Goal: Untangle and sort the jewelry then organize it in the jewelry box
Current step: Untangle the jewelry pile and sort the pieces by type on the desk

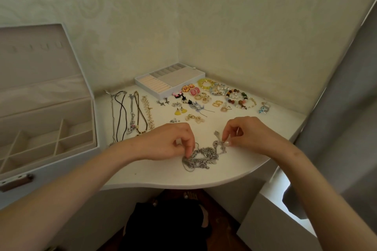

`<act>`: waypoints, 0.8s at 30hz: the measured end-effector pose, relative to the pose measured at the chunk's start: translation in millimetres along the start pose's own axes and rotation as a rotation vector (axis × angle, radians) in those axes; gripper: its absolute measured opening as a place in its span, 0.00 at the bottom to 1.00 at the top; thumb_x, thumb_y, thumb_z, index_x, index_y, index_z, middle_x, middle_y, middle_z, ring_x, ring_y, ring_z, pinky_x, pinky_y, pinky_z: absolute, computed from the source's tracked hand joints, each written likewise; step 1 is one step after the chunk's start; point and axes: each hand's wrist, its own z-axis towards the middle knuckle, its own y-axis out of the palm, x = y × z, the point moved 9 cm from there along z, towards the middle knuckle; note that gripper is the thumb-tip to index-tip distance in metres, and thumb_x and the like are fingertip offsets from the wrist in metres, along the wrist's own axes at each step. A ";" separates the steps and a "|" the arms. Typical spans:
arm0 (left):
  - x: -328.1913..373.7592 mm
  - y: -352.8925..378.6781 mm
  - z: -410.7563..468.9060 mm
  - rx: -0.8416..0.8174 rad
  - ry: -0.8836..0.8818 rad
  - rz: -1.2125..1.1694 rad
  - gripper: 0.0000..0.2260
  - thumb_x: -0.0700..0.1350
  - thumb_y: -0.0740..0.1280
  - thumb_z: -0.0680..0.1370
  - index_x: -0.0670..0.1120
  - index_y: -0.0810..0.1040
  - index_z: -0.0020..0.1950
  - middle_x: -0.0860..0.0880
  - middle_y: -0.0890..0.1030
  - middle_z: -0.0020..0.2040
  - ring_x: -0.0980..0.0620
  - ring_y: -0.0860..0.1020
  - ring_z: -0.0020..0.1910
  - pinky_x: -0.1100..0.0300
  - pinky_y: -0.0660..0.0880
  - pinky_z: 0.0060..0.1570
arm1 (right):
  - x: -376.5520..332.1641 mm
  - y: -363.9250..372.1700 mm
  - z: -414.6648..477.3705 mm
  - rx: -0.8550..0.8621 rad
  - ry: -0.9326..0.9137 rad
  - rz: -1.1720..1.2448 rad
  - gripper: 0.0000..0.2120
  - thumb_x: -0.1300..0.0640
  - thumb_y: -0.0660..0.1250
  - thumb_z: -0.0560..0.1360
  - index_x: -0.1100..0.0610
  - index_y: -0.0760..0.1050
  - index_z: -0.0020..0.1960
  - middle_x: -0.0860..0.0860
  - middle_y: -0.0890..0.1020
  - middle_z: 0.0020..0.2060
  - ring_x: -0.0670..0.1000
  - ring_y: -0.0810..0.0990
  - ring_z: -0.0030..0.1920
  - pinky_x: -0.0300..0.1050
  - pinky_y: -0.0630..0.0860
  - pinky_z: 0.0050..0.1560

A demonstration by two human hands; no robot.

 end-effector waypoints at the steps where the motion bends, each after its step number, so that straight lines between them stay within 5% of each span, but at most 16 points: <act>1: 2.2 -1.9 1.9 0.045 0.006 0.023 0.12 0.37 0.65 0.74 0.55 0.76 0.39 0.56 0.76 0.49 0.60 0.74 0.51 0.61 0.71 0.50 | -0.4 -0.3 0.1 0.005 0.005 -0.013 0.03 0.56 0.72 0.72 0.50 0.79 0.44 0.46 0.77 0.37 0.41 0.72 0.36 0.29 0.68 0.37; 4: 11.3 2.4 9.3 0.100 0.038 0.057 0.05 0.47 0.68 0.76 0.55 0.73 0.48 0.58 0.74 0.49 0.63 0.72 0.48 0.66 0.67 0.46 | -2.0 4.4 0.2 -0.007 0.019 -0.035 0.09 0.49 0.73 0.70 0.46 0.77 0.48 0.46 0.77 0.39 0.43 0.74 0.39 0.42 0.72 0.45; 8: 9.7 18.8 16.8 -0.011 0.029 0.111 0.10 0.56 0.70 0.72 0.57 0.73 0.49 0.58 0.69 0.51 0.64 0.68 0.48 0.70 0.66 0.46 | -5.6 5.7 -2.2 -0.023 0.012 -0.066 0.07 0.51 0.73 0.71 0.43 0.76 0.46 0.46 0.77 0.38 0.44 0.74 0.39 0.51 0.74 0.48; 16: -7.5 7.3 4.9 -0.023 -0.053 0.046 0.10 0.49 0.73 0.72 0.54 0.71 0.40 0.55 0.72 0.47 0.64 0.71 0.39 0.71 0.68 0.41 | 6.3 -4.2 -6.7 -0.052 0.091 -0.091 0.07 0.57 0.71 0.72 0.45 0.77 0.44 0.46 0.77 0.39 0.46 0.75 0.41 0.50 0.74 0.50; 20: -14.3 -2.2 2.2 0.062 -0.083 -0.059 0.09 0.45 0.72 0.73 0.53 0.72 0.43 0.54 0.78 0.44 0.66 0.74 0.37 0.69 0.71 0.40 | -17.7 -6.0 -4.6 0.044 -0.046 -0.047 0.10 0.58 0.73 0.70 0.44 0.78 0.44 0.45 0.75 0.39 0.42 0.71 0.38 0.41 0.70 0.43; 24: -11.7 -10.9 3.5 0.151 -0.069 -0.187 0.08 0.39 0.70 0.74 0.49 0.73 0.44 0.52 0.80 0.41 0.60 0.78 0.39 0.67 0.74 0.42 | -48.3 20.5 -2.2 -0.034 -0.193 0.030 0.07 0.53 0.75 0.68 0.45 0.80 0.44 0.44 0.74 0.36 0.40 0.70 0.35 0.37 0.67 0.40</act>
